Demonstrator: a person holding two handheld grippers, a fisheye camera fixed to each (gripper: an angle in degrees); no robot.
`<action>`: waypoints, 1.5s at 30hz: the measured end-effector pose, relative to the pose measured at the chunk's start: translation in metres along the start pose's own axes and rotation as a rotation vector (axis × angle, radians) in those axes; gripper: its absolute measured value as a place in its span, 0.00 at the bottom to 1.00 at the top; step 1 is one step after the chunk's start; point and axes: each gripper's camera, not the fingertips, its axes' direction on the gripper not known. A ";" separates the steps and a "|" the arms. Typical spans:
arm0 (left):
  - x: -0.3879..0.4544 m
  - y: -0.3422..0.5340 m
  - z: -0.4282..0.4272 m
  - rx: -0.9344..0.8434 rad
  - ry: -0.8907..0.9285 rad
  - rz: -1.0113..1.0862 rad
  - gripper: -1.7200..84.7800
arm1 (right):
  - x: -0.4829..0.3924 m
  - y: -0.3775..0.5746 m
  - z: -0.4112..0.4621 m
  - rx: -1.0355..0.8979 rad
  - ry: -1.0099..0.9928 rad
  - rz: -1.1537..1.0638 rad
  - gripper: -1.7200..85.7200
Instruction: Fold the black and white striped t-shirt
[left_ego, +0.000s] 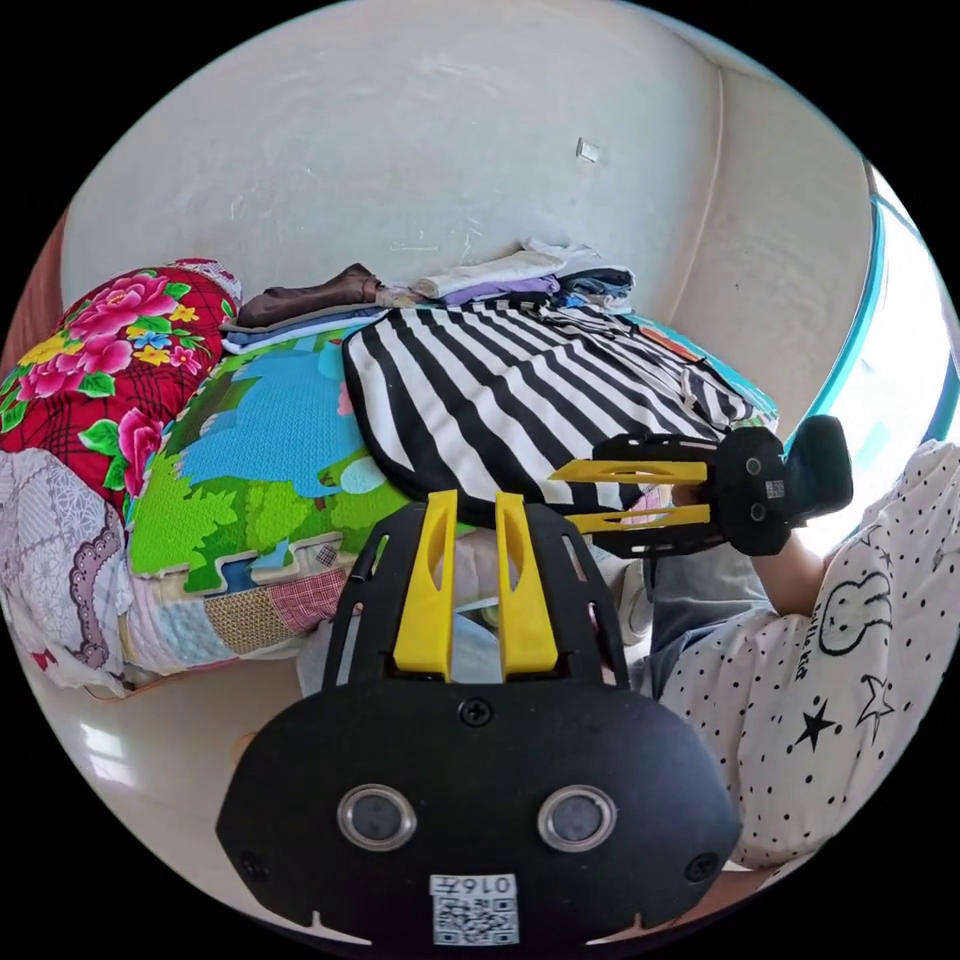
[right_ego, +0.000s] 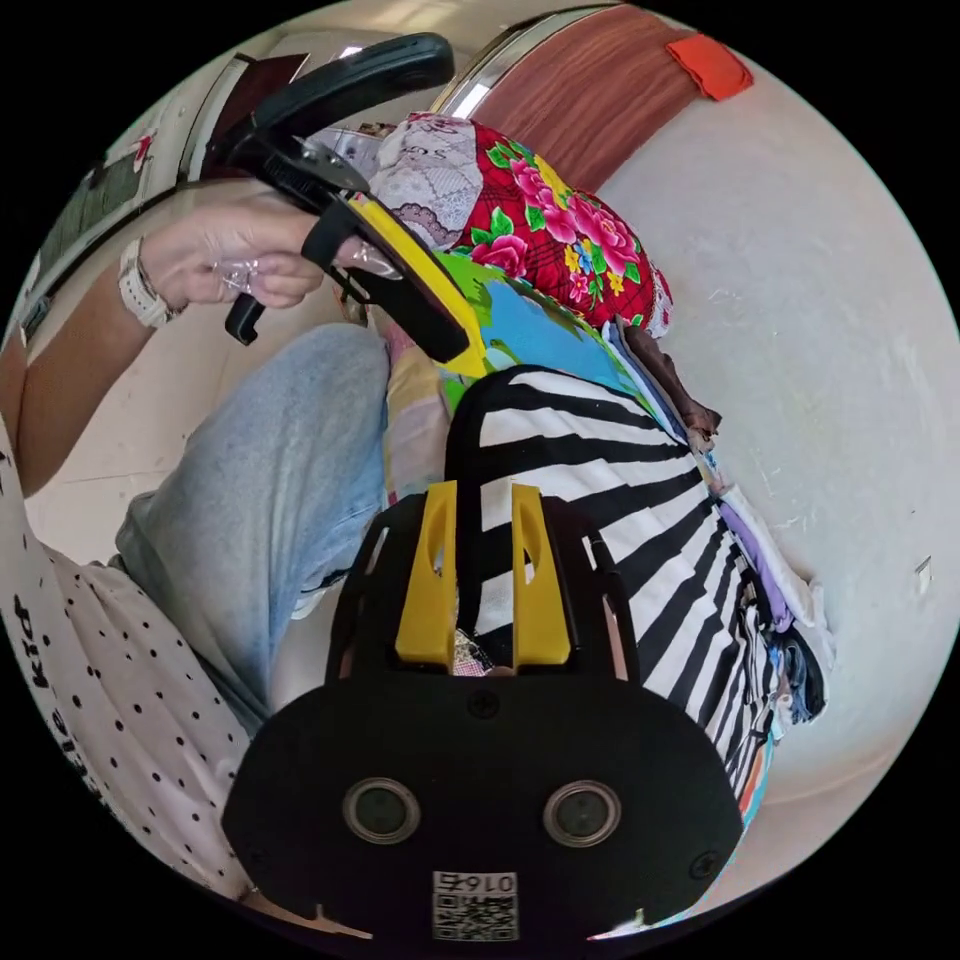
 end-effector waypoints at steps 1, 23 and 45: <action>0.002 0.000 0.000 -0.002 -0.007 0.002 0.09 | -0.009 0.003 -0.004 0.005 0.000 0.010 0.11; 0.010 0.045 0.029 0.055 0.005 -0.052 0.10 | -0.089 0.025 -0.072 0.040 0.010 0.136 0.02; -0.156 0.112 0.092 0.224 0.530 -0.699 0.02 | -0.123 0.042 -0.107 0.050 0.061 0.070 0.02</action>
